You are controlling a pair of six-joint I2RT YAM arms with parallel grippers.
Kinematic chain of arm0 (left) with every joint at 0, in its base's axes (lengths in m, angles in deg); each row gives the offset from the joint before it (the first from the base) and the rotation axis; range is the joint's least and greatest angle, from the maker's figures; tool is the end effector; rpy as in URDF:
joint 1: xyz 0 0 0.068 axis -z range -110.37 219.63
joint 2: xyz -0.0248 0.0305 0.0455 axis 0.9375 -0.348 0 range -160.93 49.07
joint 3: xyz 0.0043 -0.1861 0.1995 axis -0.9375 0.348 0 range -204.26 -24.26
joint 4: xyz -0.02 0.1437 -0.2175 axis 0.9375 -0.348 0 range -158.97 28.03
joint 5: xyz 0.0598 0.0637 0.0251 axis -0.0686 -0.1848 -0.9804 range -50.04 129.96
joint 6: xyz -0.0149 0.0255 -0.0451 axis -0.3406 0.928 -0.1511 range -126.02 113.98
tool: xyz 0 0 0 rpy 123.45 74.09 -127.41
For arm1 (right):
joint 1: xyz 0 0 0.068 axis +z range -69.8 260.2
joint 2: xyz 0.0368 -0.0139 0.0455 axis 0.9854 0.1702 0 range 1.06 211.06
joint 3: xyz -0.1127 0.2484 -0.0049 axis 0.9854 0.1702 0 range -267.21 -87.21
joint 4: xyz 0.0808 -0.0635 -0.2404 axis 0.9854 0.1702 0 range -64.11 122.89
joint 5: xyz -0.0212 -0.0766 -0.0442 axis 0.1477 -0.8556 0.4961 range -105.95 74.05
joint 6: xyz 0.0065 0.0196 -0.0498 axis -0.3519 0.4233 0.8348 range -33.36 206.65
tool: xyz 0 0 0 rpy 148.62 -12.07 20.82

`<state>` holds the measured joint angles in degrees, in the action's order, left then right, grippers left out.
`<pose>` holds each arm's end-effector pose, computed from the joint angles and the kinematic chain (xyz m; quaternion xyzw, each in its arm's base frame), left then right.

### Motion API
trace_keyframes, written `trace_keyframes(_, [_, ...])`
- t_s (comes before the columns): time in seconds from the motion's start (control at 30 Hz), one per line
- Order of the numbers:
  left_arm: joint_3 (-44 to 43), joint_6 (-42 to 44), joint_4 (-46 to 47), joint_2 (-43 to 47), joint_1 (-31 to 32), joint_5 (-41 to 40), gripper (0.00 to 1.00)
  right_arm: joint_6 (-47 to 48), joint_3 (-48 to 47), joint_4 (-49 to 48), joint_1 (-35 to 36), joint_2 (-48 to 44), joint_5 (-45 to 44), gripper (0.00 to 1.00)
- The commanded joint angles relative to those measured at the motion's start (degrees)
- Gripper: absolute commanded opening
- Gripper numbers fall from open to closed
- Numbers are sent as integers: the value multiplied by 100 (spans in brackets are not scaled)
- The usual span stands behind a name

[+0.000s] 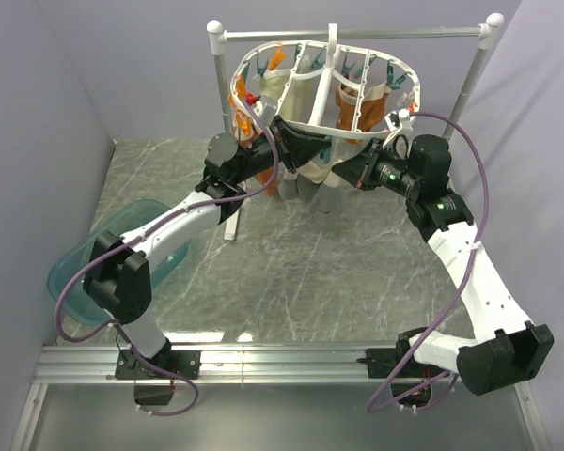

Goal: Clip the underwear to the hanger

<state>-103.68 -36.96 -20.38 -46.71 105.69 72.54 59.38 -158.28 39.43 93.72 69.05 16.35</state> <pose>0.3061 -0.2466 0.4090 0.2595 0.5031 -0.5726 0.5930 0.2530 0.0804 0.4124 -0.0883 0.7543 0.4145 0.5015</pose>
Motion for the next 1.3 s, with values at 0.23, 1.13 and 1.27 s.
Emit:
trace_keyframes(0.23, [-259,-272,280,-151,77,706,0,-657,-302,-545,37,136,-92,0])
trace_keyframes(1.13, [-127,-351,526,-177,68,891,0,-1413,84,-1609,-7,-128,541,0])
trace_keyframes(1.27, [-118,-360,553,-177,69,882,0,-1509,128,-1732,-16,-145,638,0])
